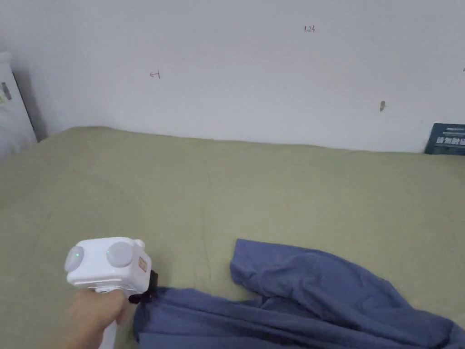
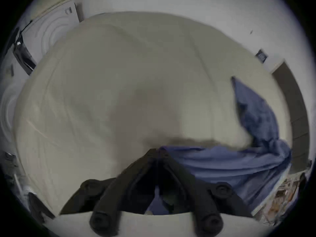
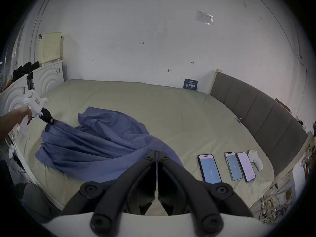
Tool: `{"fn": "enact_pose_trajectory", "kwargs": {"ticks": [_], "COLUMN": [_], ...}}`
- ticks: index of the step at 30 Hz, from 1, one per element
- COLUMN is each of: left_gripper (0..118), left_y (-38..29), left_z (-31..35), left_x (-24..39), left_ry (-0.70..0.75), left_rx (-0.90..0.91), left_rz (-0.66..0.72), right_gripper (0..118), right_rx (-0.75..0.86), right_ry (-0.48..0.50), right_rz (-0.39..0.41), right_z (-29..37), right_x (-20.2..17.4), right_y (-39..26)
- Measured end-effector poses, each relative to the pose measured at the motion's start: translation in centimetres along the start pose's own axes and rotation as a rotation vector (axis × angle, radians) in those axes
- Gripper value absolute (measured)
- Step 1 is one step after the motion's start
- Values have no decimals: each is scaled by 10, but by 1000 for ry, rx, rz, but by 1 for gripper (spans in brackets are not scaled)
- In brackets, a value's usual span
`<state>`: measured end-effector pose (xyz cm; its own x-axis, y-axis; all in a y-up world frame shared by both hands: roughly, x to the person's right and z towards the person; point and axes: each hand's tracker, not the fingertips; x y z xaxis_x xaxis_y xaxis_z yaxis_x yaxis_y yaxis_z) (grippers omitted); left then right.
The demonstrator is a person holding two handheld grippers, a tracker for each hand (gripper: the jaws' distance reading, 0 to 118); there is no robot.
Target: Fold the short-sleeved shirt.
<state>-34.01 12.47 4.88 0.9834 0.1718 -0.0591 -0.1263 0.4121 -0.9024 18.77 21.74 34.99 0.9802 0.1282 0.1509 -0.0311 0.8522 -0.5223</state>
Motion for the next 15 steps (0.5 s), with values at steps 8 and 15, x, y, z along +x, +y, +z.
{"fn": "enact_pose_trajectory", "kwargs": {"ticks": [8, 15], "left_gripper": [2, 2], "left_y": [-15, -21], "left_z": [12, 9], "left_x": [12, 11], "left_ry": [28, 6], "left_rx": [-15, -35], "left_rz": [-69, -22], "right_gripper": [5, 111], "right_rx": [-135, -497], "right_ry": [41, 239], "right_rz": [-47, -145], "right_z": [-49, -154], "right_x": [19, 19], "right_y": [39, 70]}}
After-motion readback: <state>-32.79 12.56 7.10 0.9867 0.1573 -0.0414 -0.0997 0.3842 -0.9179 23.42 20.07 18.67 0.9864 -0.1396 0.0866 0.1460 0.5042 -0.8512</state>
